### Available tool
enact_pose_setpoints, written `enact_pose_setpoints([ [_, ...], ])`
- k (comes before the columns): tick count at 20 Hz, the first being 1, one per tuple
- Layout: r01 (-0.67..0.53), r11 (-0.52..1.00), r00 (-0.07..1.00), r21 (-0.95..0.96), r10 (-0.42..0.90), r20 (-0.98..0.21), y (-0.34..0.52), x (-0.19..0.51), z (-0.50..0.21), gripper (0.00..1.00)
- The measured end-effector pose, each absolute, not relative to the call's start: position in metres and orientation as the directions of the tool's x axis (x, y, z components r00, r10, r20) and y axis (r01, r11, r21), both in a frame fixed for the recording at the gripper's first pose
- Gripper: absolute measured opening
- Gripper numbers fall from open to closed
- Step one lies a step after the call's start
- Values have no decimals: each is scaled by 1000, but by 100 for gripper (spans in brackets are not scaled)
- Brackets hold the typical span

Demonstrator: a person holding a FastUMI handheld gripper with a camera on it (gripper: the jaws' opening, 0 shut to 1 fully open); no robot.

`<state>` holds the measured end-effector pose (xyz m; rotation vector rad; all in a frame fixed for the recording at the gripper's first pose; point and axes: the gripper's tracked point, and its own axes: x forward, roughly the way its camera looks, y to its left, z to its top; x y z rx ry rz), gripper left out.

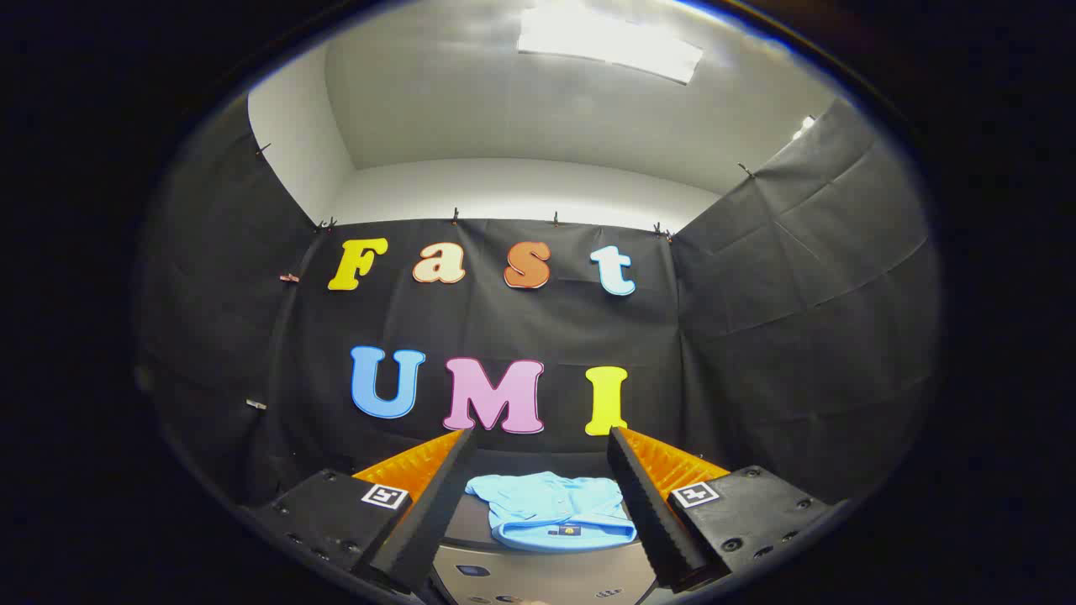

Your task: Put the clothes into the washing machine and then close the washing machine lid.

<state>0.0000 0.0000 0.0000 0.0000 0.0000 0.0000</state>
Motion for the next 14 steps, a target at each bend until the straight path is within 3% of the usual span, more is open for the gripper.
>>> enact_pose_setpoints([
  [14, 8, 1000, 1000, -10, -8, -29, -2, 14, -13, 98],
])
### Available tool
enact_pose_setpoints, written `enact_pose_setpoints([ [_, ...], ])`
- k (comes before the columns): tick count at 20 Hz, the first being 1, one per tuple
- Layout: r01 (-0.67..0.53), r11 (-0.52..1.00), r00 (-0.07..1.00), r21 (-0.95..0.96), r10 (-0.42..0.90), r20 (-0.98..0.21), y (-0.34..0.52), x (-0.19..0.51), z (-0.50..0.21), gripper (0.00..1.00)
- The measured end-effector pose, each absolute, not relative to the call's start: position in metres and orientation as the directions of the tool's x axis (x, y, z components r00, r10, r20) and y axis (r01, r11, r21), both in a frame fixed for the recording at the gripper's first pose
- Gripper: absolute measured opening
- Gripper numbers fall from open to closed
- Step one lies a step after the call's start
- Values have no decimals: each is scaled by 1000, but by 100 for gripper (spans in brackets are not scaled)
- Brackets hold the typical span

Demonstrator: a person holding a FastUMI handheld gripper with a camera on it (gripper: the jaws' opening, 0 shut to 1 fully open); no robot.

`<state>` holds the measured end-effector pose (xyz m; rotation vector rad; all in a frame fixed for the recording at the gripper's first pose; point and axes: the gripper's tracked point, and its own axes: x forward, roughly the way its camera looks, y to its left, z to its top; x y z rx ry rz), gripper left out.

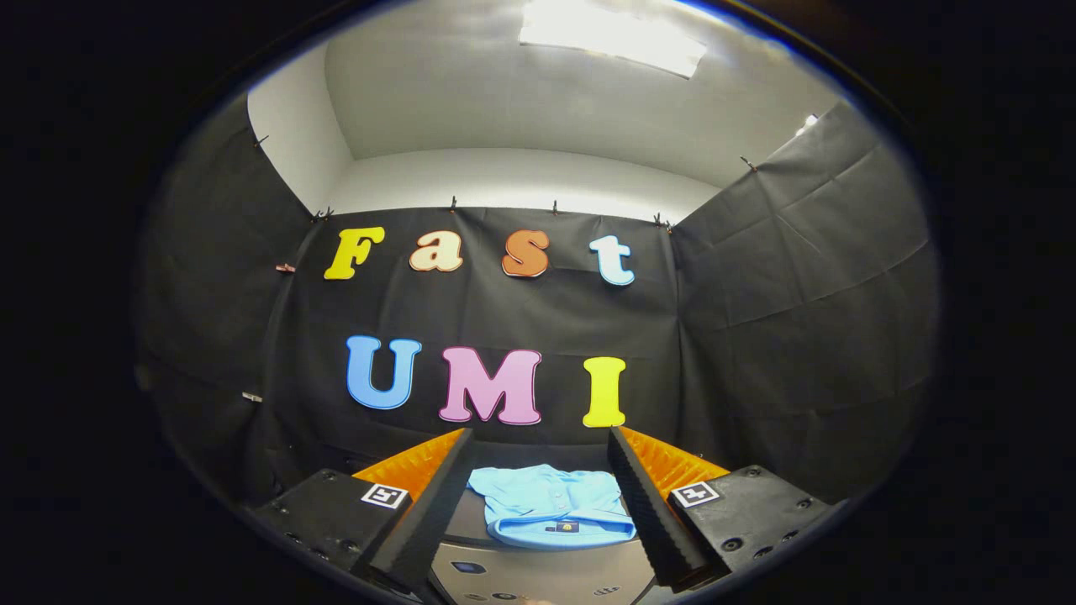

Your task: Put the clothes into the washing machine and then close the washing machine lid.

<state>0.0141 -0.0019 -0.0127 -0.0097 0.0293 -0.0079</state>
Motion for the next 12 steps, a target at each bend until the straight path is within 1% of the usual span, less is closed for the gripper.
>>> enact_pose_setpoints([
  [6, 15, 1000, 999, -8, -16, -40, -6, 25, -18, 98],
  [12, -1, 1000, 998, -29, -1, -68, -6, 60, -28, 98],
])
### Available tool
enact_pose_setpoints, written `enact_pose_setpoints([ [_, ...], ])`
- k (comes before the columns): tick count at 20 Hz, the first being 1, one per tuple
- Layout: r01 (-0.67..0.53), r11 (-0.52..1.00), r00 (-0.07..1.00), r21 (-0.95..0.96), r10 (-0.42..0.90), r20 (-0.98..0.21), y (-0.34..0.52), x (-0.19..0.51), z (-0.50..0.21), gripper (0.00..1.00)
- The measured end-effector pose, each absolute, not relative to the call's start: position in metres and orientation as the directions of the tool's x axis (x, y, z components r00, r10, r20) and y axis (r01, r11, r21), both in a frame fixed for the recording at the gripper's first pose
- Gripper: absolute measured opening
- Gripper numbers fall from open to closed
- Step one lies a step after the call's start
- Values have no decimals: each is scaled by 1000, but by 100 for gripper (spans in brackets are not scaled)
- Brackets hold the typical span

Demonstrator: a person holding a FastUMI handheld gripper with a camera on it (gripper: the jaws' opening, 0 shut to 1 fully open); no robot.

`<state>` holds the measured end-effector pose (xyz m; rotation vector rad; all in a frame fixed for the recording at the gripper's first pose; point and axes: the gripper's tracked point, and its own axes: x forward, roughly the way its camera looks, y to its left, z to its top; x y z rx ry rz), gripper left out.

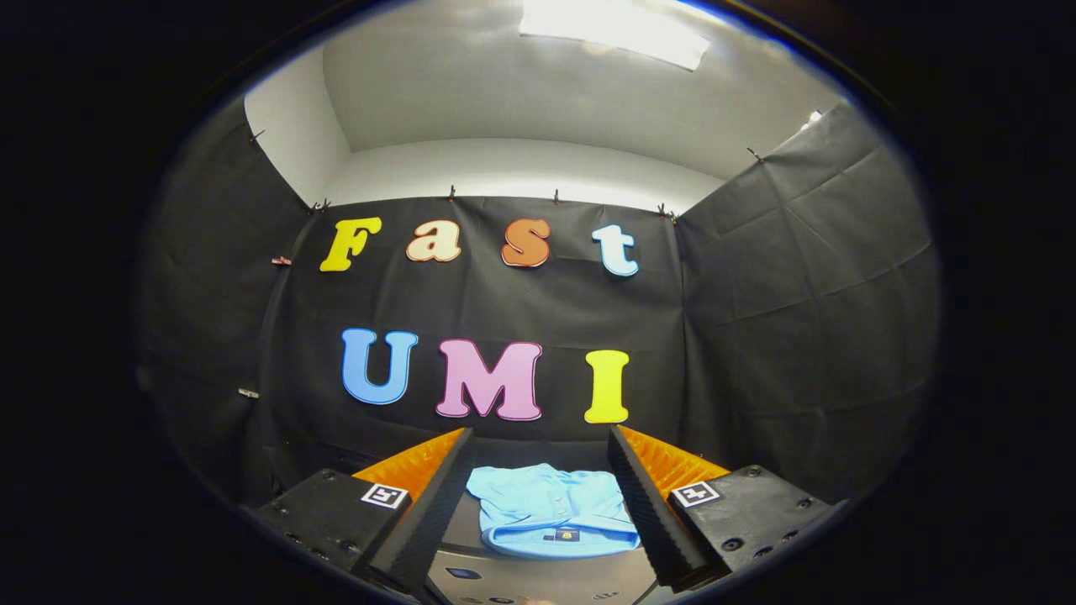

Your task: Put the clothes into the washing machine and then close the washing machine lid.

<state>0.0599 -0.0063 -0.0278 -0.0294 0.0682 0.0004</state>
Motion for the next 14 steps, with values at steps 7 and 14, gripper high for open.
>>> enact_pose_setpoints([
  [7, -17, 999, 986, -39, 11, -168, -9, 121, -61, 98],
  [14, 11, 1000, 958, -9, -14, -288, -27, 192, -113, 98],
])
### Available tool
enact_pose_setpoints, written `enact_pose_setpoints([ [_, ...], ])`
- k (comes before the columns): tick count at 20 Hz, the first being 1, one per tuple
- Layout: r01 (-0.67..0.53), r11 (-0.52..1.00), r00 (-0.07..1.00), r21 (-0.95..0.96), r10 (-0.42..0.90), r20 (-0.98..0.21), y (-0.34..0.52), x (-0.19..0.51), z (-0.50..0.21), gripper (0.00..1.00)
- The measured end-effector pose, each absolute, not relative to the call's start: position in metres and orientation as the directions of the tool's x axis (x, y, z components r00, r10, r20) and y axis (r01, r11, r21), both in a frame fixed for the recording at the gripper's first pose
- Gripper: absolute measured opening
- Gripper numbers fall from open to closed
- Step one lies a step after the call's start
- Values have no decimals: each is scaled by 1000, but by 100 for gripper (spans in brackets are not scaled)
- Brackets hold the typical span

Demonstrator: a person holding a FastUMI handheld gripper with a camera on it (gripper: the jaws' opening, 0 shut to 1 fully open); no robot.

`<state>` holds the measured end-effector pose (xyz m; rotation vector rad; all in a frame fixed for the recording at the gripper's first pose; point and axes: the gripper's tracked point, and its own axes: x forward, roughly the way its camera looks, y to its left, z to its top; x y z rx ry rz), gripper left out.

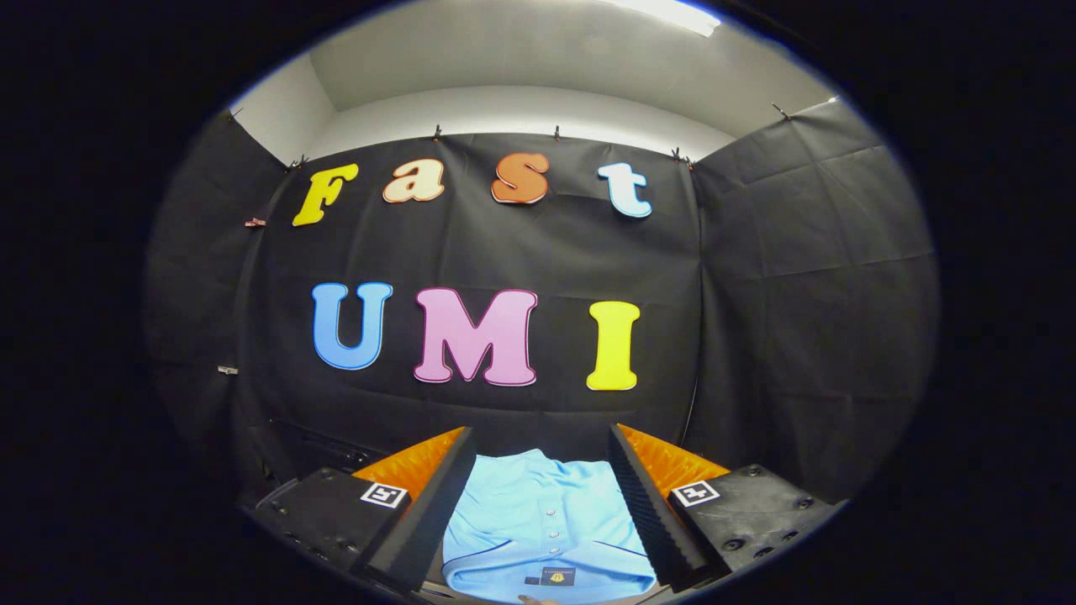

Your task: Put the clothes into the washing machine and then close the washing machine lid.

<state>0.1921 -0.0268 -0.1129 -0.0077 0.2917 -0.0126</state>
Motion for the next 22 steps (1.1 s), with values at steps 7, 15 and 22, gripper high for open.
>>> enact_pose_setpoints([
  [7, 15, 1000, 877, 27, 0, -480, -37, 248, -189, 99],
  [15, 50, 999, 742, 11, -30, -670, -46, 271, -278, 100],
  [22, 85, 996, 604, -18, -66, -794, -56, 262, -332, 100],
])
